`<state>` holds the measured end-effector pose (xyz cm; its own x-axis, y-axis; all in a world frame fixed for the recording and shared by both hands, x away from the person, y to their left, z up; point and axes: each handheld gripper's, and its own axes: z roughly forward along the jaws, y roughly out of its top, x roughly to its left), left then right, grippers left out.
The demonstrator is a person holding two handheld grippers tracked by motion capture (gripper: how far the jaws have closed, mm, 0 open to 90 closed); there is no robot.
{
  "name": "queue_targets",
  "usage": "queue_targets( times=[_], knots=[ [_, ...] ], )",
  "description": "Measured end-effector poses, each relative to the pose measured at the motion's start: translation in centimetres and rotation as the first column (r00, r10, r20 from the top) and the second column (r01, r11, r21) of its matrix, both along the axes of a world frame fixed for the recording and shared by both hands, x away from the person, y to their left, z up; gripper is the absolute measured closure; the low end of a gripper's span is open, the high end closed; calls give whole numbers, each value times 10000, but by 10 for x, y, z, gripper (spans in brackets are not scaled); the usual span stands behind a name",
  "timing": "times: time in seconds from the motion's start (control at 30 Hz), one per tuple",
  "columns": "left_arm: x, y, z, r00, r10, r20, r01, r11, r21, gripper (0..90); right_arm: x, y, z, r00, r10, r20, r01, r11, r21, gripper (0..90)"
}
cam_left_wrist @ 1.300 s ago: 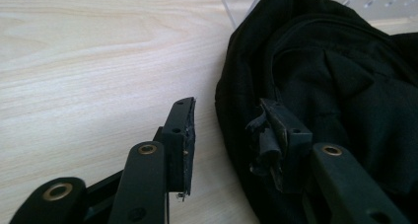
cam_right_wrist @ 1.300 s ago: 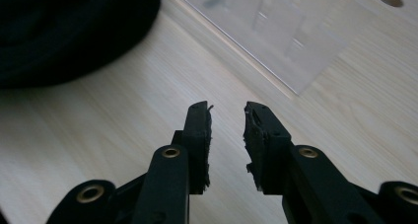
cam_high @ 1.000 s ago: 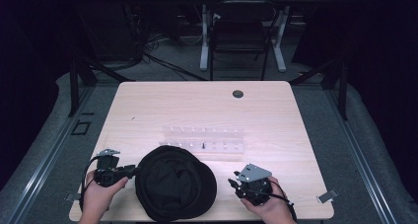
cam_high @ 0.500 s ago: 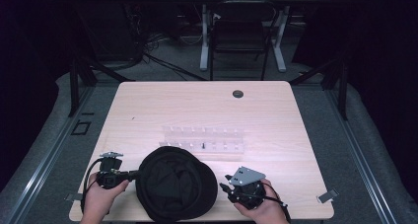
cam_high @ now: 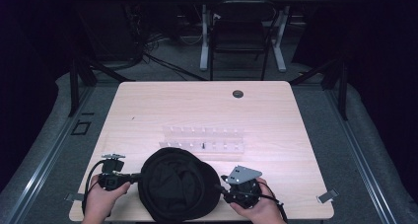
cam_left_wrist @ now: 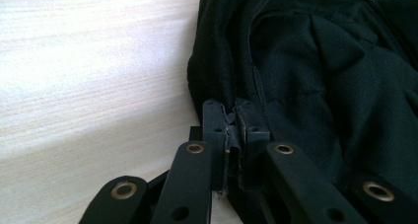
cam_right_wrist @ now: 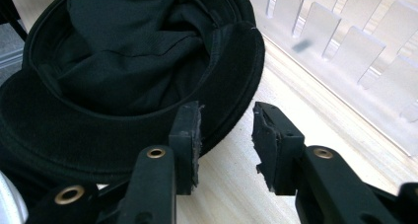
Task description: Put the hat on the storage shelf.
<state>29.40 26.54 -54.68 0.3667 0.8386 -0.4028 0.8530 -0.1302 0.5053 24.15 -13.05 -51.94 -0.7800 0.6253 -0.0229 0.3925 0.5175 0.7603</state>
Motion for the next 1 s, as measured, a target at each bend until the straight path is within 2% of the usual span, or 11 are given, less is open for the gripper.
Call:
queue_targets(
  times=[0.13,0.17,0.6,1.0],
  knots=[
    [0,-1,-1,10000,-63,-30,63,10000,-56,854,4,1,-4,9999,-19,-116,20,10000,77,639],
    [0,-2,-1,10000,-40,-63,39,10000,-81,853,6,3,-6,10000,-8,-63,7,9999,-133,638],
    [1,-7,-3,9998,-159,-116,157,9997,-197,841,21,-1,-9,9987,-347,372,358,9990,-276,664],
    [3,-4,0,9999,-20,-140,15,9992,-391,754,22,-3,-11,9977,-478,484,483,9988,-99,662]
  ],
)
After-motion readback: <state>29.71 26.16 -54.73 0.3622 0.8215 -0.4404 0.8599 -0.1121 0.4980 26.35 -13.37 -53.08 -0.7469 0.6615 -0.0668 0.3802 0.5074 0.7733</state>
